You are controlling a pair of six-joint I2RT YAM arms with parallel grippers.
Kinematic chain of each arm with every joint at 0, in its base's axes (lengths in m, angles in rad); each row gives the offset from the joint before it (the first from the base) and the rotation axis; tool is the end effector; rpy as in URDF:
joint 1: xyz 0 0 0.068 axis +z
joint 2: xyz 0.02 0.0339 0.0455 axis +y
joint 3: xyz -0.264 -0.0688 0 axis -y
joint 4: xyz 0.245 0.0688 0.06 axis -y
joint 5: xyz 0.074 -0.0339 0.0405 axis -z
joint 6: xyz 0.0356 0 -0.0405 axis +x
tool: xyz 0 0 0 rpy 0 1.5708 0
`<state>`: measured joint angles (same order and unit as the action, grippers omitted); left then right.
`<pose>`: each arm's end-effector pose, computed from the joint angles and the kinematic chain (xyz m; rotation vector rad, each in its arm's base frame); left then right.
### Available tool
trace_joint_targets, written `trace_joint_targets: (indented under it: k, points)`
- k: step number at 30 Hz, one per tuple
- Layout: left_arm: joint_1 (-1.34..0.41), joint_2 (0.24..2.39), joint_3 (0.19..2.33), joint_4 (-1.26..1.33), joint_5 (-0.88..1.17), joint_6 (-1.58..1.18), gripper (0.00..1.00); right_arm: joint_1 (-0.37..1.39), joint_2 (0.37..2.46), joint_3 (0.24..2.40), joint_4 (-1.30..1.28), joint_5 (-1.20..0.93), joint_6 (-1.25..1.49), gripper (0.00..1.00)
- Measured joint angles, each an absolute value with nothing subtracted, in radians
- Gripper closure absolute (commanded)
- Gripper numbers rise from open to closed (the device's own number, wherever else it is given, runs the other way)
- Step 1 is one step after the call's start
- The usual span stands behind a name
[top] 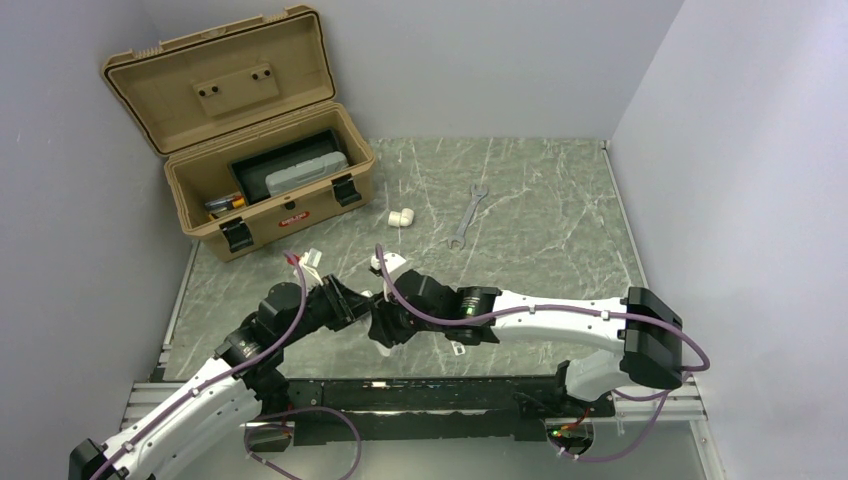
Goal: Load the batteries into the remote control
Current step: Load the battery into the remote control.
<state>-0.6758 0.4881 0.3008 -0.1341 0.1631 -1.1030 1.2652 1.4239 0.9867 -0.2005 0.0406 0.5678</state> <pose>0.1074 -0.0935 0.2162 -0.3287 2.1074 -1.3020 0.0967 0.3016 0.2600 -0.7918 2.2493 0.9234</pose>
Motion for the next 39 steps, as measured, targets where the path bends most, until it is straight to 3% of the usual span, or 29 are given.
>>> trace_joint_targets:
  k: [14,16,19,24,28,39]
  points:
    - [-0.675,0.504,0.296,-0.142,0.160,-1.100,1.00,1.270,1.460,1.011,-0.222,0.048,0.549,0.90]
    - [-0.675,0.505,0.292,-0.144,0.159,-1.100,1.00,1.271,1.467,1.015,-0.228,0.047,0.549,0.83]
    - [-0.675,0.504,0.284,-0.141,0.160,-1.101,1.00,1.274,1.471,1.015,-0.231,0.048,0.549,0.60]
    - [-0.676,0.477,0.264,-0.116,0.164,-1.111,1.00,1.279,1.456,1.015,-0.225,0.058,0.542,0.45]
    - [-0.676,0.424,0.231,-0.120,0.168,-1.112,1.00,1.284,1.388,1.015,-0.226,0.079,0.526,0.41]
    - [-0.676,0.179,0.147,-0.084,0.239,-1.053,1.00,1.284,1.070,0.900,-0.170,0.237,0.499,0.41]
